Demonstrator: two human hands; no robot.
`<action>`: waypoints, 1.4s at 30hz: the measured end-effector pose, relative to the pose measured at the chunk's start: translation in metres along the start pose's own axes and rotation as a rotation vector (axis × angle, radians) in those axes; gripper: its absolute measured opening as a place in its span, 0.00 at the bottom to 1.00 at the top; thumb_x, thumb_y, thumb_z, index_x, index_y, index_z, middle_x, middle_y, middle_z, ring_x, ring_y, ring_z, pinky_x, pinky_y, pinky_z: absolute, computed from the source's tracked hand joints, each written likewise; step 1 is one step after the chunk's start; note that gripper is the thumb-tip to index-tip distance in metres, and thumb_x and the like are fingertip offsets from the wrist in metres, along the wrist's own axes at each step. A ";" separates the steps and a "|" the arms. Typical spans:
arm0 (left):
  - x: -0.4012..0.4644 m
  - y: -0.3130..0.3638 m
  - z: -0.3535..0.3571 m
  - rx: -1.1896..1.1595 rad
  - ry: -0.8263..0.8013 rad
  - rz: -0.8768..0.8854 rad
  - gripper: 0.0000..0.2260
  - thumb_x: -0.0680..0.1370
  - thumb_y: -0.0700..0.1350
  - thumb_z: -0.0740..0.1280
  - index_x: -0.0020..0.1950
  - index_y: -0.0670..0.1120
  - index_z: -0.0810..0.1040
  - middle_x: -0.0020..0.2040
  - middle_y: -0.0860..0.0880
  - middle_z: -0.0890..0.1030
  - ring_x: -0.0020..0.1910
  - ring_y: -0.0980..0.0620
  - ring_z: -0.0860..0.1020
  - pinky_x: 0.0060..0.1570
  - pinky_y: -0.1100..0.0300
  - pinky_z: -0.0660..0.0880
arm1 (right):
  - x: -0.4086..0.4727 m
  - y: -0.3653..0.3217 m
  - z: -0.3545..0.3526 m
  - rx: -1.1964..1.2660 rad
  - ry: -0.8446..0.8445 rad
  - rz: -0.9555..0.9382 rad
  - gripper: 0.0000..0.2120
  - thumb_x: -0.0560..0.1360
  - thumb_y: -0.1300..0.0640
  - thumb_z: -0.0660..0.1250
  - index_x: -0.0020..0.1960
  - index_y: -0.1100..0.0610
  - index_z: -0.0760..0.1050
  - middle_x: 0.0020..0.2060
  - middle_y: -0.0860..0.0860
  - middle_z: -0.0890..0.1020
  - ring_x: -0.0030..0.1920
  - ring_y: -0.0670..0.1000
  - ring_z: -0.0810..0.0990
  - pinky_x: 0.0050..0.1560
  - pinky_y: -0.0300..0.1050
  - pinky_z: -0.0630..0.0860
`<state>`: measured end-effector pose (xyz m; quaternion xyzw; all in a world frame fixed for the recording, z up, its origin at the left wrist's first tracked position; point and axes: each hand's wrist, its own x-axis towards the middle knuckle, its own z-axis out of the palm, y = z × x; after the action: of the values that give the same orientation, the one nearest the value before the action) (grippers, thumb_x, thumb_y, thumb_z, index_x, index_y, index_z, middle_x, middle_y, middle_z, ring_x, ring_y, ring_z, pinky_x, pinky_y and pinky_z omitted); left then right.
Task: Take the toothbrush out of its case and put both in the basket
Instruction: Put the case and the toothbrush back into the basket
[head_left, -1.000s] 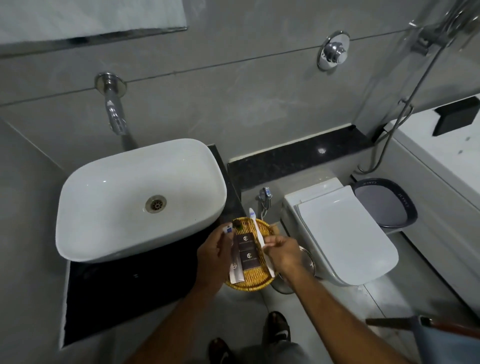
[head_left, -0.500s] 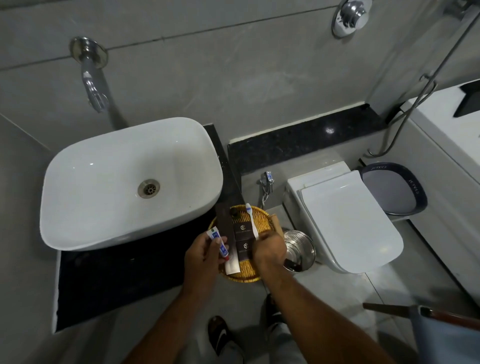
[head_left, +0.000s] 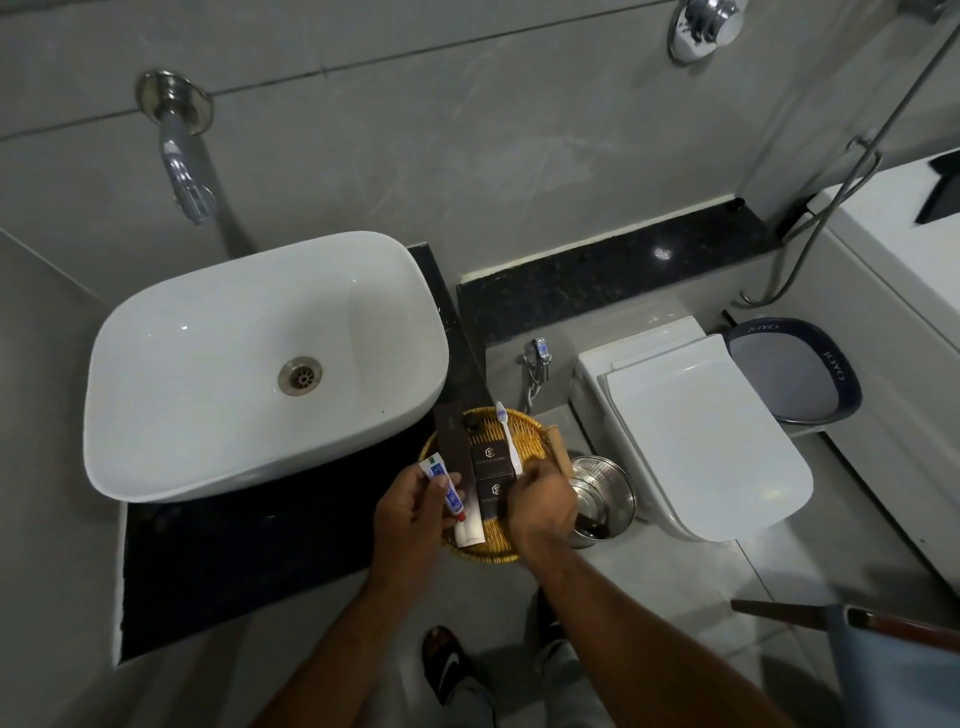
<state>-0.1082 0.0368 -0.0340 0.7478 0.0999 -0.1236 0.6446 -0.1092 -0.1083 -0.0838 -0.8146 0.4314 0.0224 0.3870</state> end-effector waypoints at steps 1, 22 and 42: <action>0.000 0.000 0.001 0.003 0.002 0.004 0.08 0.81 0.41 0.64 0.51 0.53 0.79 0.50 0.51 0.85 0.46 0.56 0.84 0.38 0.63 0.81 | -0.001 0.002 0.000 -0.004 0.018 -0.036 0.08 0.80 0.56 0.63 0.53 0.54 0.81 0.48 0.54 0.85 0.48 0.56 0.83 0.50 0.52 0.83; -0.009 -0.023 0.055 0.710 -0.301 0.918 0.11 0.77 0.43 0.66 0.52 0.39 0.85 0.43 0.43 0.79 0.43 0.50 0.78 0.44 0.59 0.79 | 0.061 -0.046 -0.125 0.166 -0.943 0.040 0.16 0.70 0.69 0.75 0.57 0.62 0.82 0.39 0.57 0.86 0.31 0.47 0.81 0.24 0.34 0.74; 0.015 -0.024 0.038 1.243 -0.118 0.501 0.33 0.81 0.59 0.53 0.75 0.34 0.60 0.76 0.32 0.62 0.77 0.34 0.59 0.73 0.37 0.59 | 0.091 -0.056 -0.061 -0.879 -0.501 -0.775 0.08 0.73 0.56 0.72 0.48 0.54 0.74 0.40 0.48 0.76 0.51 0.54 0.81 0.57 0.53 0.74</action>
<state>-0.1030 0.0023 -0.0666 0.9724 -0.2018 -0.0455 0.1078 -0.0302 -0.1924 -0.0409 -0.9644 -0.0476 0.2454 0.0858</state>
